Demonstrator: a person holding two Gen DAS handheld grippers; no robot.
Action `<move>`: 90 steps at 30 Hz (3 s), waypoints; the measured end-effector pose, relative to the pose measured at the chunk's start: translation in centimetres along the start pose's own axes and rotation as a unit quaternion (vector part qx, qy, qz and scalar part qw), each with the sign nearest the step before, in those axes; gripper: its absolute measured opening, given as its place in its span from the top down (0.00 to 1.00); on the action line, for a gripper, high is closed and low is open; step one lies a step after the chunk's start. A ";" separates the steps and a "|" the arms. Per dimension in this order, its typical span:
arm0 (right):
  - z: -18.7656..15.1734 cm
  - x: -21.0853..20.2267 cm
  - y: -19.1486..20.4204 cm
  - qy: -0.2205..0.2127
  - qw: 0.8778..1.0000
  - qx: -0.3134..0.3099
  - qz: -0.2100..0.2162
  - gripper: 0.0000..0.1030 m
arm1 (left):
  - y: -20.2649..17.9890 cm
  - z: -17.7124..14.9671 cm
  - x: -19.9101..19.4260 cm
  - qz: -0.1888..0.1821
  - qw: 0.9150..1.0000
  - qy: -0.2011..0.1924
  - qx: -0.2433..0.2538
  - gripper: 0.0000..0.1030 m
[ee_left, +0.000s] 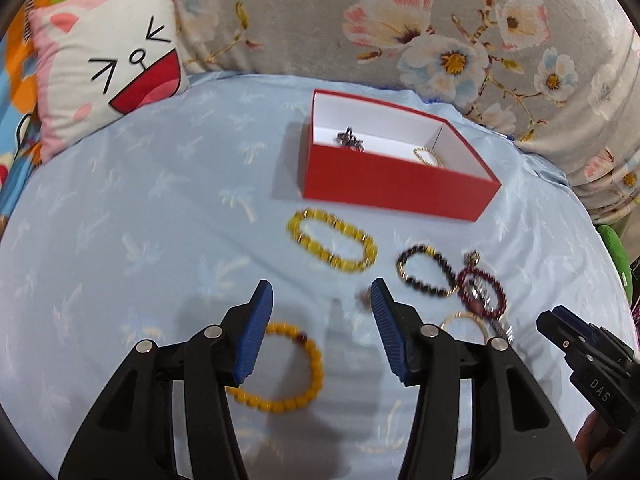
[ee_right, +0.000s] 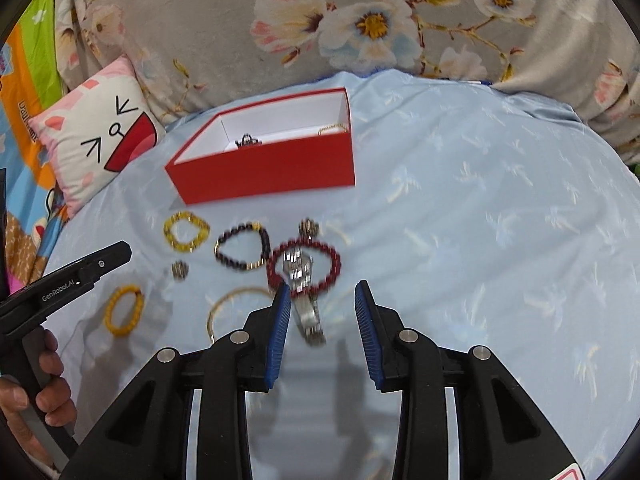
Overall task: Organize jewelry
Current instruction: 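Move the left tool to the orange bead bracelet and grasp it, then grasp the dark red bead bracelet with the right tool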
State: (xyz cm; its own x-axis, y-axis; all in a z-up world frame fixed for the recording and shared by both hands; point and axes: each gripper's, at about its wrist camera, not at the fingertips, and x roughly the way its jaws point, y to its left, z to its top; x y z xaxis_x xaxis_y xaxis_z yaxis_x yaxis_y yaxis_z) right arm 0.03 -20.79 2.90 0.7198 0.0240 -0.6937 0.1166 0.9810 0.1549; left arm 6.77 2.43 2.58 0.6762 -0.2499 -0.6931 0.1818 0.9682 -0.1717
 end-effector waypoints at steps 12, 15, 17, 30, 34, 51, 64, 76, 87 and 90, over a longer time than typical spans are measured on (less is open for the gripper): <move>-4.5 0.2 0.1 0.027 1.000 0.012 0.010 0.67 | 0.9 -4.8 -0.5 0.015 1.000 0.012 0.002 0.53; -4.6 -0.1 0.2 0.019 1.000 0.009 0.008 0.67 | 1.0 -4.9 -0.7 0.012 1.000 0.008 0.000 0.51; -4.7 0.1 0.2 0.022 1.000 0.011 0.006 0.67 | 1.2 -4.9 -0.7 0.017 1.000 0.005 -0.002 0.47; -4.6 0.2 0.1 0.023 1.000 0.012 0.007 0.67 | 4.1 -4.2 -0.4 0.051 0.998 0.012 -0.027 0.50; -4.6 0.2 0.1 0.024 1.000 0.012 0.006 0.67 | 4.0 -4.1 0.2 0.048 0.998 0.021 -0.019 0.62; 1.0 2.1 -0.6 0.018 1.000 0.014 -0.012 0.67 | 1.2 -3.4 1.7 0.019 0.999 0.029 0.005 0.93; 2.4 6.8 -1.1 0.041 0.998 0.034 -0.024 0.83 | 1.1 -3.3 1.7 0.020 0.999 0.030 0.009 0.93; 2.2 7.0 -0.9 0.030 0.999 0.024 -0.036 0.93 | 1.0 -3.4 1.8 0.020 0.999 0.030 0.009 0.93; 2.0 2.7 -0.6 -0.002 0.999 0.037 -0.003 0.93 | 1.1 -3.4 1.8 0.015 0.999 0.030 0.006 0.93; 2.0 1.1 -0.3 -0.010 0.999 0.038 0.009 0.93 | 1.1 -3.4 1.7 0.012 0.999 0.029 0.004 0.93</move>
State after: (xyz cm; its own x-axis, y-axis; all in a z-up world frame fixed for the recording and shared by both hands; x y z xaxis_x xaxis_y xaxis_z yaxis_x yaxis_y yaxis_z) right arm 2.12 -21.43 3.49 0.7353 0.0377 -0.6766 0.1545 0.9628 0.2216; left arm 5.73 3.14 -1.14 0.6377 -0.2244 -0.7369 0.1707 0.9740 -0.1490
